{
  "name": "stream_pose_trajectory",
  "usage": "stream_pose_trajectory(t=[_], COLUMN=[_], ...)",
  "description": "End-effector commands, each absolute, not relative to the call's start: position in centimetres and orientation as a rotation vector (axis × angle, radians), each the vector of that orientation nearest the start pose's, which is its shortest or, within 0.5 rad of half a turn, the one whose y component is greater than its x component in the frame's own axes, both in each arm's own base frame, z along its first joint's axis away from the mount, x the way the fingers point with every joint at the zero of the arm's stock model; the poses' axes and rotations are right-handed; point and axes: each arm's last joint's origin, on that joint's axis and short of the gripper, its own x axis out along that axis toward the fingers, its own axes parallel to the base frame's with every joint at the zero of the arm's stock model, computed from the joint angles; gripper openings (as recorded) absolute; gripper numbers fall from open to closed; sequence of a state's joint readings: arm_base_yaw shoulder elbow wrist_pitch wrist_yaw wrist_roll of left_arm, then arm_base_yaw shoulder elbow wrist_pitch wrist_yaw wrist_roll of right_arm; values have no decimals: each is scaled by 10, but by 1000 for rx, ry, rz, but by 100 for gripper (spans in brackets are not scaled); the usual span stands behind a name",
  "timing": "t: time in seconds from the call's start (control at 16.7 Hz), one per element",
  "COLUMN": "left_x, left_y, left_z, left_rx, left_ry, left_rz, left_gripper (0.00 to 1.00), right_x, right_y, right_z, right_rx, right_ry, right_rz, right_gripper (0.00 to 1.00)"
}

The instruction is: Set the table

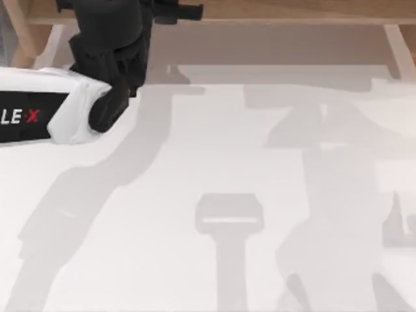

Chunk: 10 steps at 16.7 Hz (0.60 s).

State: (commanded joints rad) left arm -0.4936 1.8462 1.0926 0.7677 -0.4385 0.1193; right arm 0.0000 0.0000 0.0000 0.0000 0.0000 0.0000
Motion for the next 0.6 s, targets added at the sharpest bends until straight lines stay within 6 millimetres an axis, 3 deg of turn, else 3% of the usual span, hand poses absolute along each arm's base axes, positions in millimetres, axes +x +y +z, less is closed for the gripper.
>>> stream_pose_trajectory(t=[0.3, 0.48, 0.6], left_x=[332, 309, 297], left_y=[-152, -122, -99], left_z=[241, 241, 231], left_rx=[368, 564, 707], left_ry=[27, 54, 102], left_rz=[-49, -46, -47], left_gripper=[0, 0, 0], right_x=[106, 106, 106], right_y=[-1, -1, -1], right_z=[160, 160, 160], right_rx=[0, 0, 0], right_ry=[0, 0, 0], right_rz=[0, 0, 0], right_gripper=[100, 100, 100])
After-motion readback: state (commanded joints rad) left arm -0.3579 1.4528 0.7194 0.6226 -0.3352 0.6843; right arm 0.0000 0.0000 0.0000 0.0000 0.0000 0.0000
